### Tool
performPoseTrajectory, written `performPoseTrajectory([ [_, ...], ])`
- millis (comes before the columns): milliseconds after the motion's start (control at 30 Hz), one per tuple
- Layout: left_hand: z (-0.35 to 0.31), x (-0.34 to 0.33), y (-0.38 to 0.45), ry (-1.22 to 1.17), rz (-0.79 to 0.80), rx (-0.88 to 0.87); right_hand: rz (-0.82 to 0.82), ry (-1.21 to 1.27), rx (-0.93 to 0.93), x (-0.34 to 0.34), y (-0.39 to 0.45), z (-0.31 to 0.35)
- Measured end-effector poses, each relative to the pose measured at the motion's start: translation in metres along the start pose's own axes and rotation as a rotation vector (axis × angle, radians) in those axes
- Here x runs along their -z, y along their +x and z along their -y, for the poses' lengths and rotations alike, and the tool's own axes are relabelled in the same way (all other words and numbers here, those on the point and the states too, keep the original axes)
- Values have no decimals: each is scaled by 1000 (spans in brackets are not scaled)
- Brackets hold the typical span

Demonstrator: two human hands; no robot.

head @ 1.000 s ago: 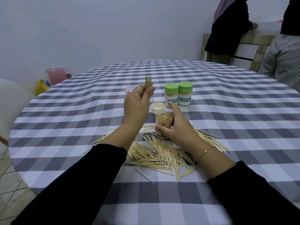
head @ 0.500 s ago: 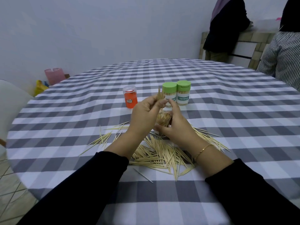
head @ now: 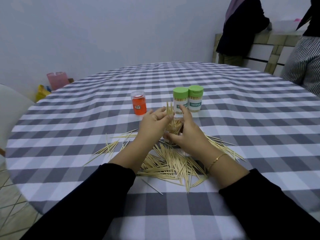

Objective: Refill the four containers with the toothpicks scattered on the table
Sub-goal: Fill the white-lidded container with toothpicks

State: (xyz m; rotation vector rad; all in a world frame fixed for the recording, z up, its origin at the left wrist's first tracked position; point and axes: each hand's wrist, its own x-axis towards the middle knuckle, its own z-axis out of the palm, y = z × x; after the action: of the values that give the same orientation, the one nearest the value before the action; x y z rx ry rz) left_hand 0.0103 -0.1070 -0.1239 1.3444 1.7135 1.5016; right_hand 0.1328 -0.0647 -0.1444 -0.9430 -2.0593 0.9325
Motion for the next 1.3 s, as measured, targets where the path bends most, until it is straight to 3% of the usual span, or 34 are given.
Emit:
performPoseTrajectory([
  [167, -3, 4, -1, -102, 96, 112, 4, 0, 2, 1, 0, -1],
  [367, -8, 8, -4, -70, 121, 95, 37, -6, 55, 2, -2, 2],
  [800, -9, 21, -6, 254, 239, 35, 86, -186, 148, 6, -5, 11],
  [933, -11, 24, -3, 158, 230, 165, 85, -117, 135, 5, -6, 10],
  [1167, -5, 37, -13, 124, 370, 168, 87, -169, 139, 5, -7, 12],
  [1300, -2, 32, -6, 299, 388, 190, 81, -189, 163, 5, -8, 13],
])
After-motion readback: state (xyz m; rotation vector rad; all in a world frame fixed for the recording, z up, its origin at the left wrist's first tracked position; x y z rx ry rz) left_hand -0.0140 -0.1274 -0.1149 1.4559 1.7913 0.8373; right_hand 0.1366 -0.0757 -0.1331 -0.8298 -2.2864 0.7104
